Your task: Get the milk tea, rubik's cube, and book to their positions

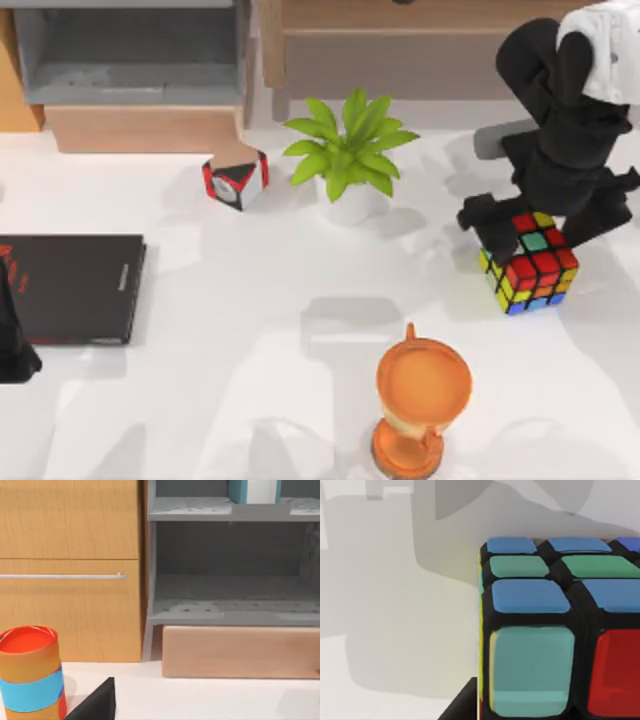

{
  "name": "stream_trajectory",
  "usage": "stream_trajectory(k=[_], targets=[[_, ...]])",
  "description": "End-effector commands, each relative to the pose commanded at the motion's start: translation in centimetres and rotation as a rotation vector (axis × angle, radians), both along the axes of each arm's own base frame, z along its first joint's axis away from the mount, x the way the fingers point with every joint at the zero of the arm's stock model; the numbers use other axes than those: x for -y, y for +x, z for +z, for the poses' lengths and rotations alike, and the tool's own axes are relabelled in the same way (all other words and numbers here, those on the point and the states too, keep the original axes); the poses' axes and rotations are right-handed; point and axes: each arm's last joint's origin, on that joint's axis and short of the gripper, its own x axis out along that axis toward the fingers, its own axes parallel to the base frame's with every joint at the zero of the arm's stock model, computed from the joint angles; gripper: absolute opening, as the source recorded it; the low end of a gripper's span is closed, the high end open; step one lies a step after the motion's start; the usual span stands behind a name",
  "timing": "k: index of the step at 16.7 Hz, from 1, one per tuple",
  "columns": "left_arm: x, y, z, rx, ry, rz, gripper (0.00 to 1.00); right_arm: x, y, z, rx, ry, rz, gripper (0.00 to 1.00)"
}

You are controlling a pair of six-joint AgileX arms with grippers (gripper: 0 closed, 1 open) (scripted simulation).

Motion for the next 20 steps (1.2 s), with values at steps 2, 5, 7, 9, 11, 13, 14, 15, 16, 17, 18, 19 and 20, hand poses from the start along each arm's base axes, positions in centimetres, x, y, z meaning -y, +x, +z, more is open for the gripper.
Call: stream_trajectory(k=[2,5,7,9,11,13,14,15,16,17,18,19,20], targets=[[0.0,0.0,0.0,0.000,0.000,0.000,1.00,0.0,0.0,0.0,0.000,0.000,0.000,0.00],[0.0,0.0,0.0,0.000,0.000,0.000,1.00,0.0,0.0,0.0,0.000,0.000,0.000,0.00],[0.0,0.0,0.0,0.000,0.000,0.000,1.00,0.0,0.0,0.0,0.000,0.000,0.000,0.00],[0.0,0.0,0.0,0.000,0.000,0.000,1.00,0.1,0.0,0.1,0.002,0.000,-0.003,0.00],[0.0,0.0,0.0,0.000,0.000,0.000,1.00,0.1,0.1,0.5,0.001,0.000,-0.004,0.00],[0.0,0.0,0.0,0.000,0.000,0.000,1.00,0.1,0.1,1.6,0.000,0.001,-0.004,0.00],[0.0,0.0,0.0,0.000,0.000,0.000,1.00,0.1,0.1,2.2,0.001,0.001,-0.004,0.00],[0.0,0.0,0.0,0.000,0.000,0.000,1.00,0.1,0.0,2.7,0.002,0.000,-0.004,0.00],[0.0,0.0,0.0,0.000,0.000,0.000,1.00,0.1,0.0,3.0,0.002,0.000,-0.003,0.00],[0.0,0.0,0.0,0.000,0.000,0.000,1.00,0.1,0.0,3.1,0.002,0.000,-0.003,0.00],[0.0,0.0,0.0,0.000,0.000,0.000,1.00,0.1,0.0,3.1,0.002,0.000,-0.003,0.00],[0.0,0.0,0.0,0.000,0.000,0.000,1.00,0.1,0.0,2.8,-0.003,-0.001,-0.004,0.00],[0.0,0.0,0.0,0.000,0.000,0.000,1.00,0.1,0.0,2.9,-0.001,-0.002,-0.005,0.00]])
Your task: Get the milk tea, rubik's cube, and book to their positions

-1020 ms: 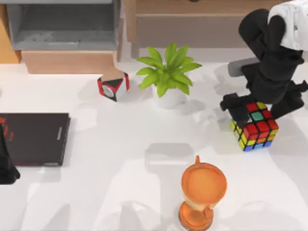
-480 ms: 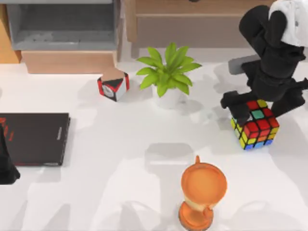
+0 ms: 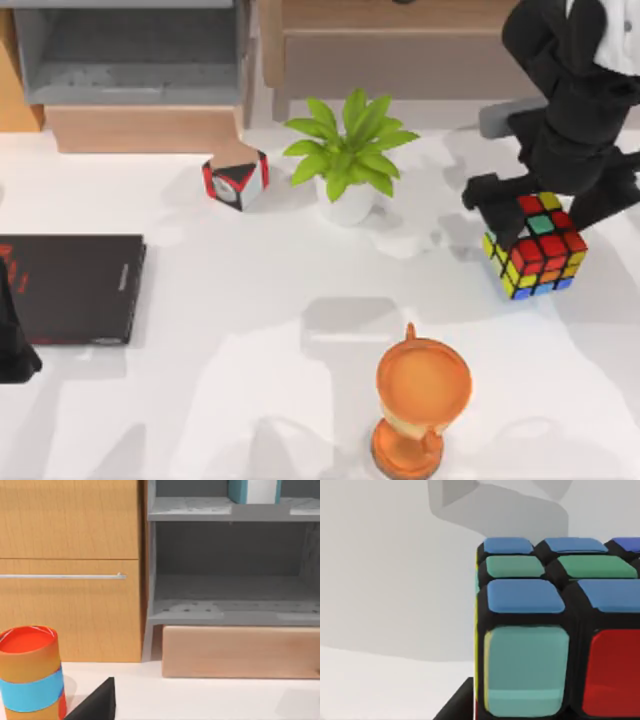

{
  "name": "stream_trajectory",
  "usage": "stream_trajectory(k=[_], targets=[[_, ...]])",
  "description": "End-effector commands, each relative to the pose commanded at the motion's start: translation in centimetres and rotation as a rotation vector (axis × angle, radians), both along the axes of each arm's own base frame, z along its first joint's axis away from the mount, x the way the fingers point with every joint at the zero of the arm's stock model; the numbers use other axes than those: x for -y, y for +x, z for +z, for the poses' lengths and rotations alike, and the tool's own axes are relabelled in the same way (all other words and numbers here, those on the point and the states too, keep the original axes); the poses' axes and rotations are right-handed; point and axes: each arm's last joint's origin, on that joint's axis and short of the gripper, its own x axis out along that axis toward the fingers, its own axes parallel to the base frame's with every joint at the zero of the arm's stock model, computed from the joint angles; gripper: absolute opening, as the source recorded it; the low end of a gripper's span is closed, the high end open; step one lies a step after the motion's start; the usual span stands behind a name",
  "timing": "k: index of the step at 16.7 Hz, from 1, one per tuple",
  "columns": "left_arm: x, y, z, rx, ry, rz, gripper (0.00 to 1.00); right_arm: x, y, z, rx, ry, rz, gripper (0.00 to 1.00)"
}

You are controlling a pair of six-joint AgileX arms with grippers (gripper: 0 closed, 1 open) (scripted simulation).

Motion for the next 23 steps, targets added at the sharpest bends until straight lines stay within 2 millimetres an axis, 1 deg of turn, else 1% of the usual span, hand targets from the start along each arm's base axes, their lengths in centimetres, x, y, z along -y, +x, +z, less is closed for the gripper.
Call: stream_trajectory(k=[1,3,6,8,10,13,15,16,18,21,23], targets=[[0.0,0.0,0.0,0.000,0.000,0.000,1.00,0.2,-0.1,0.4,0.011,-0.004,-0.007,0.00],[0.0,0.0,0.0,0.000,0.000,0.000,1.00,0.7,-0.1,1.8,0.079,-0.017,-0.031,0.00],[0.0,0.0,0.0,0.000,0.000,0.000,1.00,1.6,-0.2,5.6,0.299,-0.033,-0.083,0.00],[0.0,0.0,0.0,0.000,0.000,0.000,1.00,1.7,-0.3,8.8,0.506,-0.031,-0.119,0.00],[0.0,0.0,0.0,0.000,0.000,0.000,1.00,1.3,-0.6,12.4,0.746,-0.007,-0.149,0.00],[0.0,0.0,0.0,0.000,0.000,0.000,1.00,-0.2,-1.7,17.8,1.123,0.076,-0.185,0.00],[0.0,0.0,0.0,0.000,0.000,0.000,1.00,-1.4,-2.6,20.4,1.320,0.132,-0.204,0.00],[0.0,0.0,0.0,0.000,0.000,0.000,1.00,-1.9,-2.9,21.1,1.393,0.151,-0.212,0.00],[0.0,0.0,0.0,0.000,0.000,0.000,1.00,-3.1,-2.9,21.8,1.492,0.174,-0.218,0.00],[0.0,0.0,0.0,0.000,0.000,0.000,1.00,-4.6,-2.6,21.5,1.558,0.184,-0.213,0.00],[0.0,0.0,0.0,0.000,0.000,0.000,1.00,-5.0,-2.5,21.4,1.566,0.185,-0.209,0.00]])
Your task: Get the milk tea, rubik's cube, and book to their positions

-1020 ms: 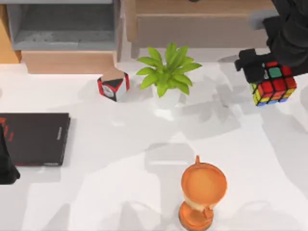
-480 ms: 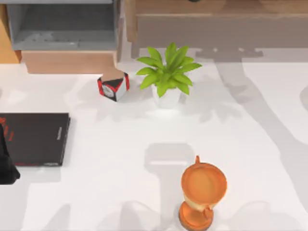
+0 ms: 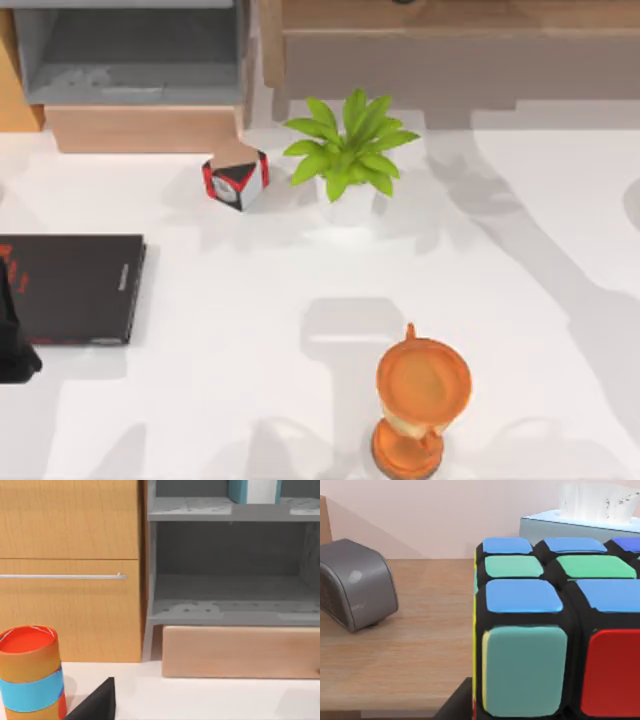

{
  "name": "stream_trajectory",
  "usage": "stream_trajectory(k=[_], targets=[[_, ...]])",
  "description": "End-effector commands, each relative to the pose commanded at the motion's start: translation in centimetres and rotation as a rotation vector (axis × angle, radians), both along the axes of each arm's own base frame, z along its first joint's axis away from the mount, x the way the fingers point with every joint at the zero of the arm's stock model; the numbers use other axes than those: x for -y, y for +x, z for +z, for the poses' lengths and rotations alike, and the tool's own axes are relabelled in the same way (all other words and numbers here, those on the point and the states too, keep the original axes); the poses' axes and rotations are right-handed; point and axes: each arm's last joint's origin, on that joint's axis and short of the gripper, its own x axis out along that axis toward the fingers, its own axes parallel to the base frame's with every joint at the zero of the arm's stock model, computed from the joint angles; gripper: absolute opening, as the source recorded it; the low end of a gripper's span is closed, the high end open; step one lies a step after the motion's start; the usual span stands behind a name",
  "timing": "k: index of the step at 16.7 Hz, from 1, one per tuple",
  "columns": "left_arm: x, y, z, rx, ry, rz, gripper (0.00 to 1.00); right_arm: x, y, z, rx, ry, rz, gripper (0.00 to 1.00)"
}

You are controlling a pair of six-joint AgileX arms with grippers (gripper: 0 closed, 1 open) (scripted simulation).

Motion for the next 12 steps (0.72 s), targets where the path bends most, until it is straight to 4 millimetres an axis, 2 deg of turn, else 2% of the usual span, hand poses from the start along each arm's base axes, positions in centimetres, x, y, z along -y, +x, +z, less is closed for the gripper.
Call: stream_trajectory(k=[5,9,12], targets=[[0.0,0.0,0.0,0.000,0.000,0.000,1.00,0.3,0.0,0.3,0.006,0.006,-0.002,0.00],[0.0,0.0,0.0,0.000,0.000,0.000,1.00,1.1,0.9,3.5,0.127,0.041,0.035,0.00],[0.0,0.0,0.0,0.000,0.000,0.000,1.00,1.0,2.9,5.8,0.223,0.072,0.071,0.00]])
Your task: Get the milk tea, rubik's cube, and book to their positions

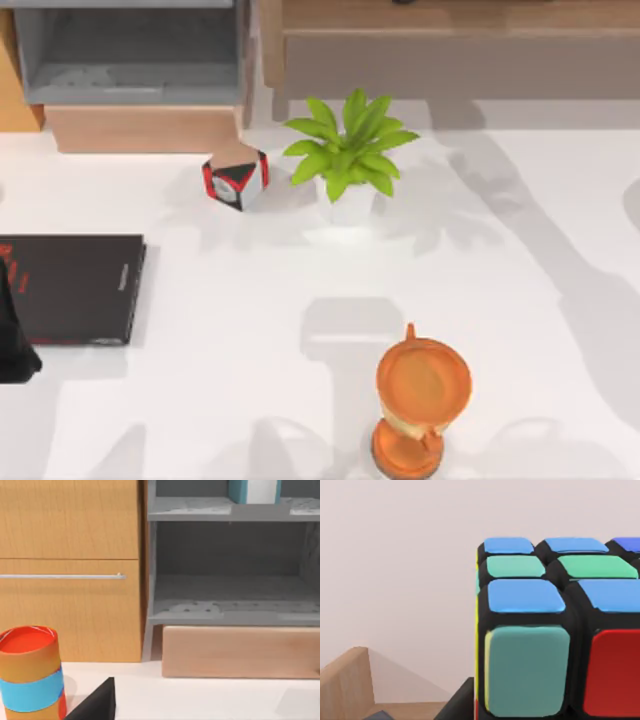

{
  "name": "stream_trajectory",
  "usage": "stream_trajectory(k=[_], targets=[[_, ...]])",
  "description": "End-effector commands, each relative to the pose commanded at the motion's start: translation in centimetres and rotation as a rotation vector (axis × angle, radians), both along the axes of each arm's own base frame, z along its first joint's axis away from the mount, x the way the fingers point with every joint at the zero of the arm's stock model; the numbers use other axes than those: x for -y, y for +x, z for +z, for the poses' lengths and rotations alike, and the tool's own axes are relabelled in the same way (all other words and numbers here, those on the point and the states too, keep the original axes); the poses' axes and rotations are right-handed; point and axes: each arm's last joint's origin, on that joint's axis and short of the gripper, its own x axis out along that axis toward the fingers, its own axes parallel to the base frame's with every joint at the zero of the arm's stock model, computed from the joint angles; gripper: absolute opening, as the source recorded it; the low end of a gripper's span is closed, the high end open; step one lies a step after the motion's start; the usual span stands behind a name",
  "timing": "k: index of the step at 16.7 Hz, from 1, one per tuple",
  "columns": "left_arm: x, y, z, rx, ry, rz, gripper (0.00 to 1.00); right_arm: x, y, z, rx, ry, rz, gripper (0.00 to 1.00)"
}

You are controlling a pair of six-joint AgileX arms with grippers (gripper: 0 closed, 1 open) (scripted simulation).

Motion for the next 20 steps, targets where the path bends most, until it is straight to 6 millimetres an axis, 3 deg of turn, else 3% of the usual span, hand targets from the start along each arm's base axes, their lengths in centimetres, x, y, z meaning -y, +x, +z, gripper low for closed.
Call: stream_trajectory(k=[2,6,9,13,20], targets=[[0.0,0.0,0.0,0.000,0.000,0.000,1.00,-0.4,2.2,-0.5,-0.009,-0.005,0.008,0.00],[0.0,0.0,0.0,0.000,0.000,0.000,1.00,-0.7,6.1,-4.1,-0.158,-0.054,-0.040,0.00],[0.0,0.0,0.0,0.000,0.000,0.000,1.00,-0.9,7.1,-5.9,-0.223,-0.073,-0.071,0.00],[0.0,0.0,0.0,0.000,0.000,0.000,1.00,-0.9,7.1,-5.9,-0.223,-0.073,-0.071,0.00],[0.0,0.0,0.0,0.000,0.000,0.000,1.00,-0.9,7.1,-5.9,-0.223,-0.073,-0.071,0.53]])
